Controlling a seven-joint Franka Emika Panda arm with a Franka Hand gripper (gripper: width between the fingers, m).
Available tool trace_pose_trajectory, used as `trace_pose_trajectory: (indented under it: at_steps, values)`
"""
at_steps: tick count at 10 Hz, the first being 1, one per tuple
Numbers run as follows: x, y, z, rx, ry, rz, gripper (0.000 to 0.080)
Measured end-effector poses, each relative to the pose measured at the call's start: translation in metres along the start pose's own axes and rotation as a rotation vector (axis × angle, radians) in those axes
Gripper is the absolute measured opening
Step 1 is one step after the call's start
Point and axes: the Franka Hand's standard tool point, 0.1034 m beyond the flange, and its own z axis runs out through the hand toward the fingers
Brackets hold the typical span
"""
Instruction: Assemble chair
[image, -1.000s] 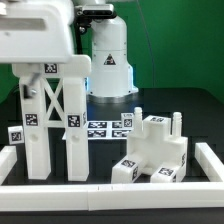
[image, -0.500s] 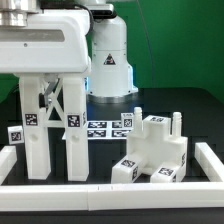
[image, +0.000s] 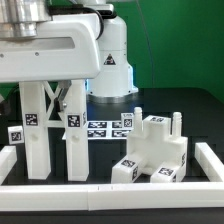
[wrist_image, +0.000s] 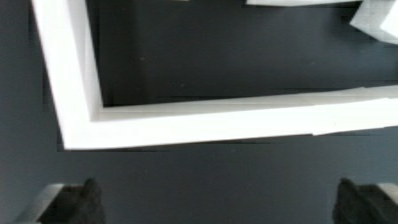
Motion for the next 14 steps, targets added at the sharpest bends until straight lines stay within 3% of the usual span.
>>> trace_pose_trajectory:
  at_steps: [1, 2, 3, 5, 6, 8, 9, 11, 14]
  values:
    - [0.001, -0.004, 0.003, 0.01, -0.048, 0.02, 0.0649]
    - [0.002, -0.002, 0.008, 0.005, -0.048, 0.021, 0.0649]
    - [-0.006, 0.0, 0.012, 0.015, -0.115, 0.022, 0.0649]
    - [-0.003, 0.013, 0.02, 0.028, -0.262, 0.021, 0.0649]
    - [-0.005, 0.015, 0.022, 0.047, -0.358, 0.025, 0.0649]
    - [-0.009, 0.013, 0.026, 0.068, -0.5, 0.027, 0.0649]
    - [-0.019, 0.013, 0.029, 0.082, -0.626, 0.042, 0.0649]
    - [-0.008, 0.015, 0.031, 0.066, -0.64, 0.003, 0.0649]
    - [-0.019, 0.019, 0.037, 0.074, -0.681, 0.027, 0.0649]
